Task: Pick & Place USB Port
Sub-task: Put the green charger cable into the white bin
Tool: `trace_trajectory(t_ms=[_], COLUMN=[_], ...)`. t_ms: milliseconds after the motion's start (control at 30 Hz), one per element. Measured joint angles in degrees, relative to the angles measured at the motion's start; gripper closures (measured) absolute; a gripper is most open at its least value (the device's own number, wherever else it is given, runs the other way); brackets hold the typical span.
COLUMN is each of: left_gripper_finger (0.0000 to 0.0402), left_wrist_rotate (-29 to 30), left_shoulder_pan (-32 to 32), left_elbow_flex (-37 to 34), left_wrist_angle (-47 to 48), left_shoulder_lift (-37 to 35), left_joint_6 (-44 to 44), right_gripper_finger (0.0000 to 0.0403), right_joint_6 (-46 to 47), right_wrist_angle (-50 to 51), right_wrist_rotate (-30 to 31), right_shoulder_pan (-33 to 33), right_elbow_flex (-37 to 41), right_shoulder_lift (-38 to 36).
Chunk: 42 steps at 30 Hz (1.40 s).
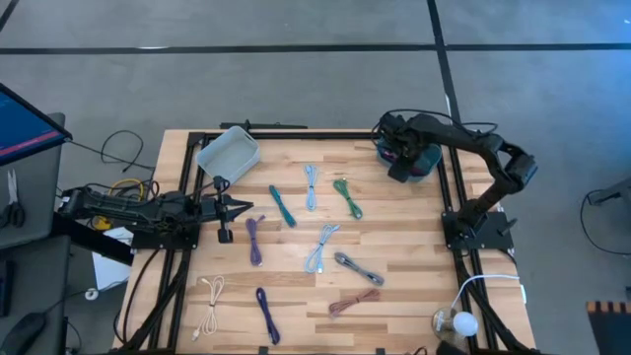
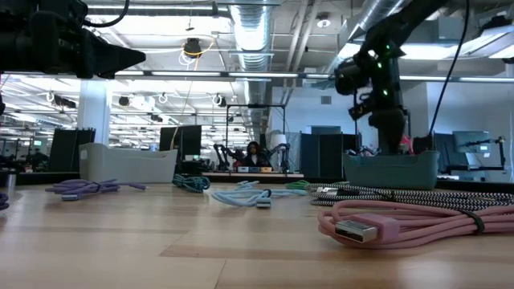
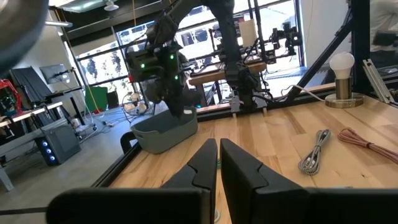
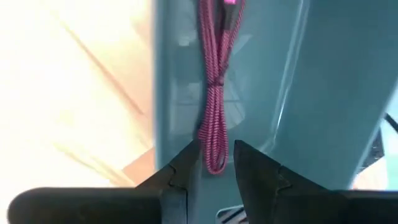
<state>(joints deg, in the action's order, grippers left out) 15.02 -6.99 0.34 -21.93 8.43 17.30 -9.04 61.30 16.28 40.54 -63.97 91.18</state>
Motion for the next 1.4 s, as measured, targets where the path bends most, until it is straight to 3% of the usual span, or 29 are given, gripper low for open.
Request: trace_trajectory(t_ms=[333,567,1033,1400], left_gripper_finger=[0.0381,0.0381,0.0381,0.0381], left_wrist_rotate=[0.0,-0.01,-0.01,-0.02], left_shoulder_pan=[-0.01,0.01,-0.01,-0.01], left_elbow_flex=[0.0,0.0,0.0,0.0], left_wrist_angle=[0.0,0.0,0.0,0.0], left_shoulder_lift=[0.0,0.0,-0.02,-0.02], left_joint_6=[0.0,0.0,-2.99,-3.0], right_gripper_finger=[0.0317,0.0322,0.0344,0.0344], right_joint_6=[5.04,4.81,10.59,10.47], right_wrist_angle=[3.43,-4.53,-28.55,-47.08], right_wrist_rotate=[-14.33,-14.7,-13.01,-12.54], right_shoulder_pan=[-11.42,-22.83,-41.43,-51.04], right_elbow_flex=[-8.03,-6.66,7.24,24.33], right_shoulder_lift=[-0.73,-9.41,-36.84,-46.5])
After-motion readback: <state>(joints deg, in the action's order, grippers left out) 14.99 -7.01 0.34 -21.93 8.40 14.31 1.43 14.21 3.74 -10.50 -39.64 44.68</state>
